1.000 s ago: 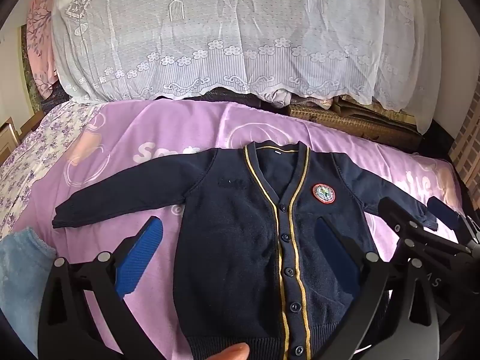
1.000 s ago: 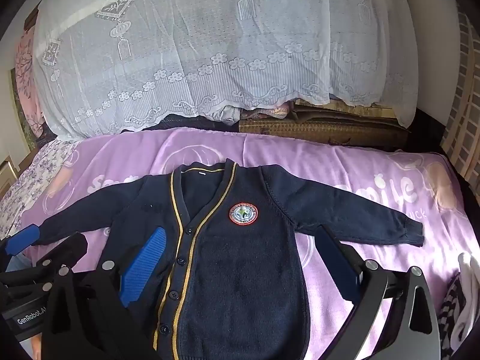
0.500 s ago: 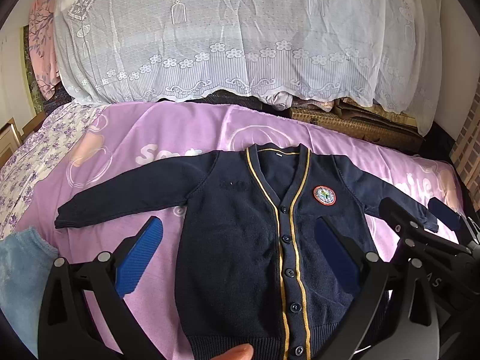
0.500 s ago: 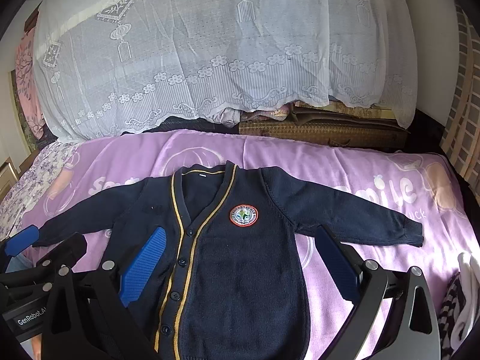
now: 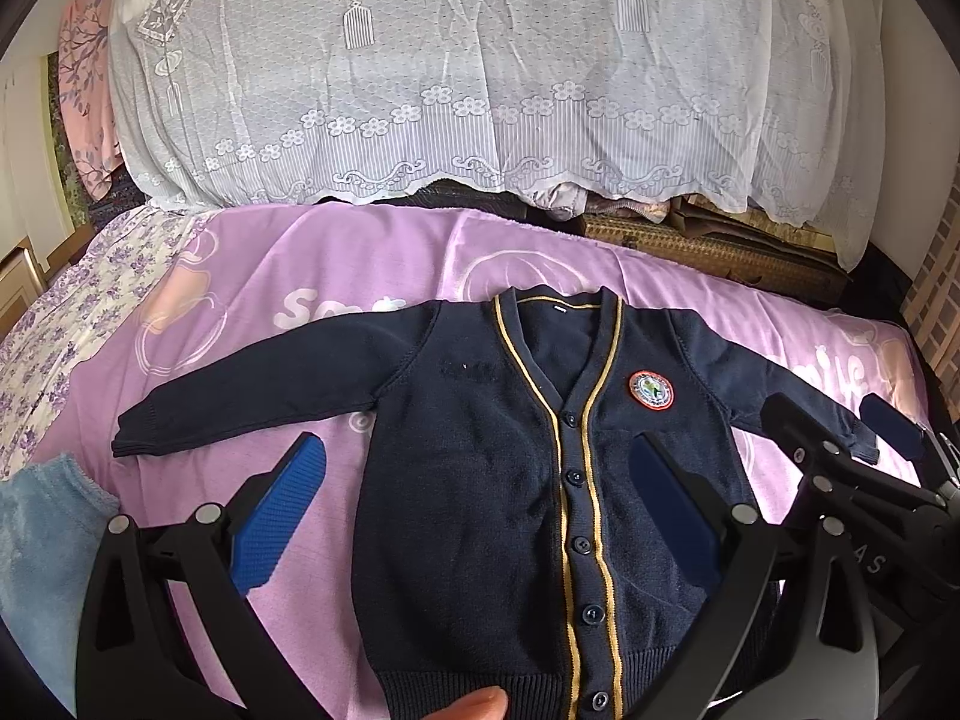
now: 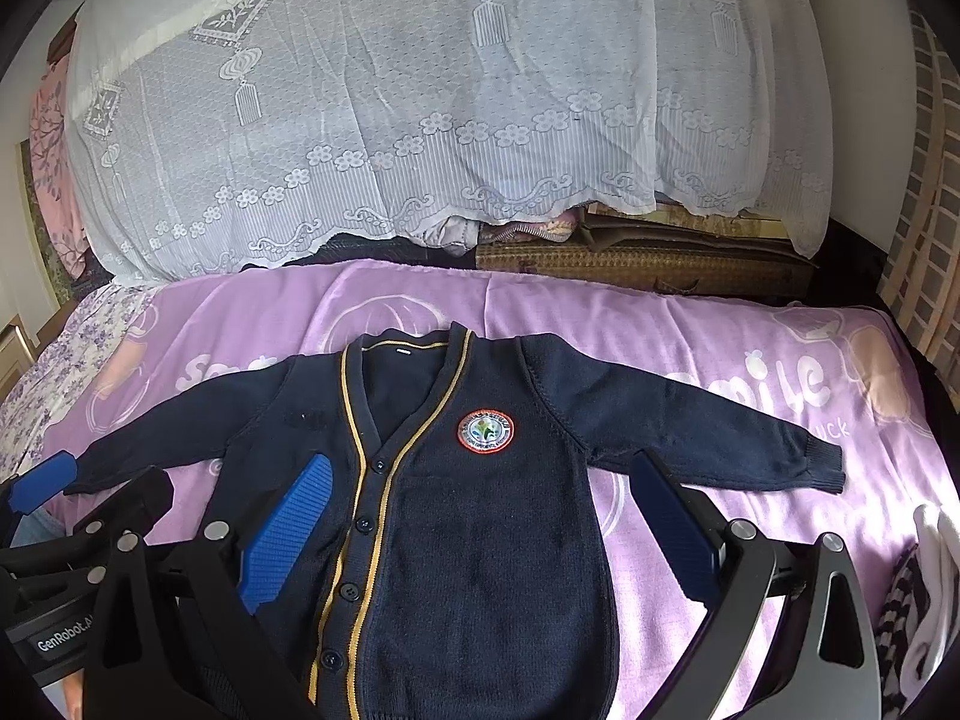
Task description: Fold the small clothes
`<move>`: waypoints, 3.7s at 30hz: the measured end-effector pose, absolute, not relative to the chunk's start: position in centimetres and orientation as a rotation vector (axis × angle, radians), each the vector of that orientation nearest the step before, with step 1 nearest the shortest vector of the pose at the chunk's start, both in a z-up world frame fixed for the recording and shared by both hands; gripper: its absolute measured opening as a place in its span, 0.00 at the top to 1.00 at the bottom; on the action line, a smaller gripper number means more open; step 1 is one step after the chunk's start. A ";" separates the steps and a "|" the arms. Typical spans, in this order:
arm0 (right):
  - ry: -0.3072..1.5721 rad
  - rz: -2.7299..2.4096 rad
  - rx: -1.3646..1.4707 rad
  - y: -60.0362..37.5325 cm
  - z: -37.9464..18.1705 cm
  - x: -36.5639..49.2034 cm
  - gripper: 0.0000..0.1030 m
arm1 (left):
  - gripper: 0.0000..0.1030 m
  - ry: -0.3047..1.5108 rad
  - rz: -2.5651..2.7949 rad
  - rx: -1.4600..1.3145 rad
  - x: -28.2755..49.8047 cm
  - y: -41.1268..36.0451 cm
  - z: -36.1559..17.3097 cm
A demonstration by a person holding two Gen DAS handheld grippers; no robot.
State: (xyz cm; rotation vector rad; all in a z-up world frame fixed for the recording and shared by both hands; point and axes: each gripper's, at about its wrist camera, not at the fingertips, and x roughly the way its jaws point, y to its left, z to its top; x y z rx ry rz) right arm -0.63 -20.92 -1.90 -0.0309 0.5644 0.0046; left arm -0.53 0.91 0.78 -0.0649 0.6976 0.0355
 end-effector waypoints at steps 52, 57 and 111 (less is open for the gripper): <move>0.567 0.006 -0.022 -20.9 -1.1 -0.8 0.03 | 0.04 0.700 0.042 -0.068 -0.6 1.1 0.6; 0.565 0.005 -0.024 -20.9 -1.2 -0.7 0.03 | 0.04 0.701 0.041 -0.068 -0.5 1.1 0.4; 0.569 -0.049 0.206 -34.3 -6.6 2.3 0.03 | 0.04 0.806 0.013 0.011 3.0 -3.3 -6.1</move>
